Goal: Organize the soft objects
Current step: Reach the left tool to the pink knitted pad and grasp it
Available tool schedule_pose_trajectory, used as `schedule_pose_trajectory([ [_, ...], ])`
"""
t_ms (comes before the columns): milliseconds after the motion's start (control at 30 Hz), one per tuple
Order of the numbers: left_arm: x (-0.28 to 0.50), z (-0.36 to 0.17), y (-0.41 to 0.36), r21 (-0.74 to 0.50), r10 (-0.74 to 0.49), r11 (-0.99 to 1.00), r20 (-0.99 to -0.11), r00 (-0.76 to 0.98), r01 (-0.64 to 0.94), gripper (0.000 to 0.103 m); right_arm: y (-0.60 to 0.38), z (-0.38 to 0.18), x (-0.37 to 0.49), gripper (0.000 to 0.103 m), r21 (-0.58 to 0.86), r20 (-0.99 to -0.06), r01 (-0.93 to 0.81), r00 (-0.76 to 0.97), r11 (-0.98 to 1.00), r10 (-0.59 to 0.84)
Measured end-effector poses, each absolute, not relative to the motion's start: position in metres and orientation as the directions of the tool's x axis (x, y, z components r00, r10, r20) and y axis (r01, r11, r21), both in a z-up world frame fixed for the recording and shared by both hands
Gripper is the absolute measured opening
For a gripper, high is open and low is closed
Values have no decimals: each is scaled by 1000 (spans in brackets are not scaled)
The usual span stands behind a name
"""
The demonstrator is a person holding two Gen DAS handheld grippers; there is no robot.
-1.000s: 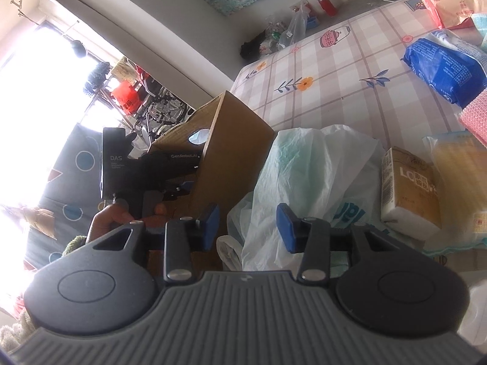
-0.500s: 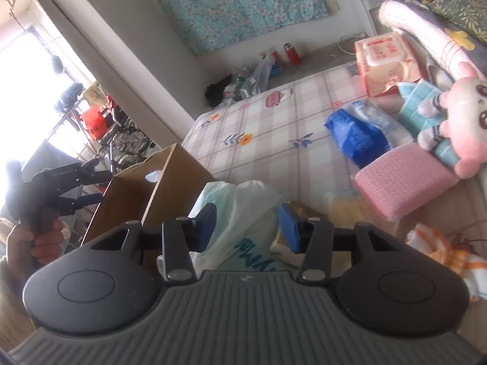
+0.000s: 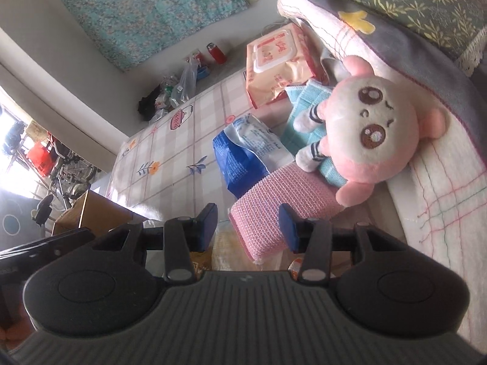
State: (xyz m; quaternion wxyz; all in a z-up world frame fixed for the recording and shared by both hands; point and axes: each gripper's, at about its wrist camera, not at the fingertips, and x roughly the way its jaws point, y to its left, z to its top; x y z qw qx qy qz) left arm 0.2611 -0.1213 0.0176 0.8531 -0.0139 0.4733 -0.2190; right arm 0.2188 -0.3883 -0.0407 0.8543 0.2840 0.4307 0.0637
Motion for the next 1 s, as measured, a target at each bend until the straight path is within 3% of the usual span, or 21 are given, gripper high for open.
schedule_pose_trajectory([
  [133,294,-10,-156,-227,-383,883,-853,354,410,55,-394,-55,216,45,556,-711,175,607,813,356],
  [300,331,-40,-180,-333,-436,859,-873,216,388,55,-407,-74,221,45,588,-723,242,584,772,368],
  [733,358,-74,-212,-364,-422,868,-899,116,339,60,-417,-115,242,45,676,-702,337,567,655,432],
  [1000,353,-76,-207,-427,-459,857,-887,53,290,57,-412,-138,254,43,709,-684,365,564,604,462],
])
